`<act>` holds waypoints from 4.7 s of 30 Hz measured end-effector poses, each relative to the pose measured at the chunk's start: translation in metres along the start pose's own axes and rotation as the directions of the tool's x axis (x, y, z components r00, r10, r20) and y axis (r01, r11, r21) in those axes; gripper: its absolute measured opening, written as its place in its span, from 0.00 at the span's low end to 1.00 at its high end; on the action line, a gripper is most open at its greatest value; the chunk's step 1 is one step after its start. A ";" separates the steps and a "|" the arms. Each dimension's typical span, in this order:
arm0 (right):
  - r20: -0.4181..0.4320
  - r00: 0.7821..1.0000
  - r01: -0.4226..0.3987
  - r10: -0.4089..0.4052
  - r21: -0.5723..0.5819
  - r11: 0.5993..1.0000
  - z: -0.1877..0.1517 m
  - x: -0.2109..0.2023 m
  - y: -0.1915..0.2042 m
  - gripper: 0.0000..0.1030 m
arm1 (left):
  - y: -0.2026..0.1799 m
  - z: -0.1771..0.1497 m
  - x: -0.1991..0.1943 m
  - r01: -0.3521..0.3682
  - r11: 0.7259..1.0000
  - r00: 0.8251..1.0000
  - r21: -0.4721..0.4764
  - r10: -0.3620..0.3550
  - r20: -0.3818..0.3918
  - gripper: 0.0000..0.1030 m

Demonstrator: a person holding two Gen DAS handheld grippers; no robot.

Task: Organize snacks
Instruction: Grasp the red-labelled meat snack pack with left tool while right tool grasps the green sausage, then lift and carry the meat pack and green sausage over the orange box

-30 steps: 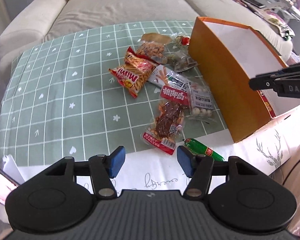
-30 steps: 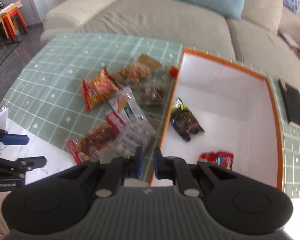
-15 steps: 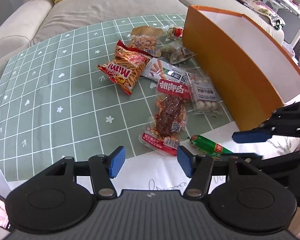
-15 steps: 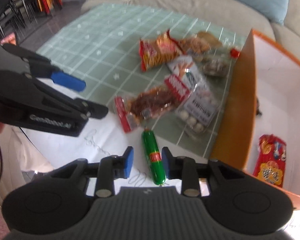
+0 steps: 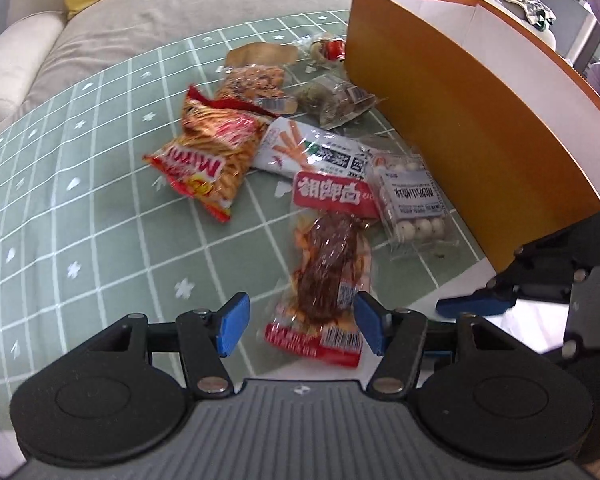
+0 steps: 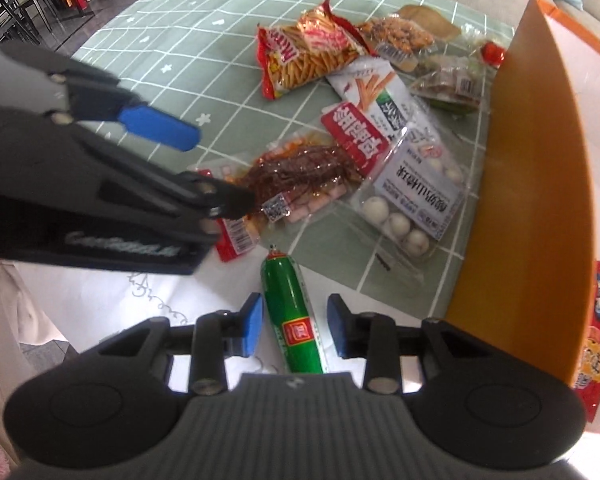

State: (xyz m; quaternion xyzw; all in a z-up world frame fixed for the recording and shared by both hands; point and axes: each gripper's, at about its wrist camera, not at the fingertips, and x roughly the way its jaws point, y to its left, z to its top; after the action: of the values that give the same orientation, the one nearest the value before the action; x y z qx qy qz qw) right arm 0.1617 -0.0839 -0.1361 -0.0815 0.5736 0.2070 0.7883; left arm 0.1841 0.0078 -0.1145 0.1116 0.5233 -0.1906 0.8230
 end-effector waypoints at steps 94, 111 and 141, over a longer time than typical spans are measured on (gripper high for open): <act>0.283 0.959 -0.009 -0.011 0.070 0.997 0.002 -0.133 -0.024 0.19 | -0.025 0.030 -0.115 -0.105 0.939 0.984 -0.327 0.145 0.100 0.18; 0.250 0.940 0.192 -0.232 0.173 0.966 0.025 -0.170 -0.148 0.19 | -0.108 0.143 -0.085 0.010 0.957 0.984 -0.290 0.041 0.171 0.18; 0.012 0.980 0.196 -0.200 0.149 0.969 0.021 -0.053 -0.237 0.19 | -0.135 0.182 0.049 -0.017 0.965 0.992 -0.261 -0.016 -0.123 0.18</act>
State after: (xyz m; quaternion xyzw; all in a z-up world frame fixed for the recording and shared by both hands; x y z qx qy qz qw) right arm 0.2661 -0.3019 -0.1056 -0.0770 0.5658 0.0856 0.8164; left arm 0.2941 -0.1935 -0.0792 0.0137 0.5941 -0.1124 0.7964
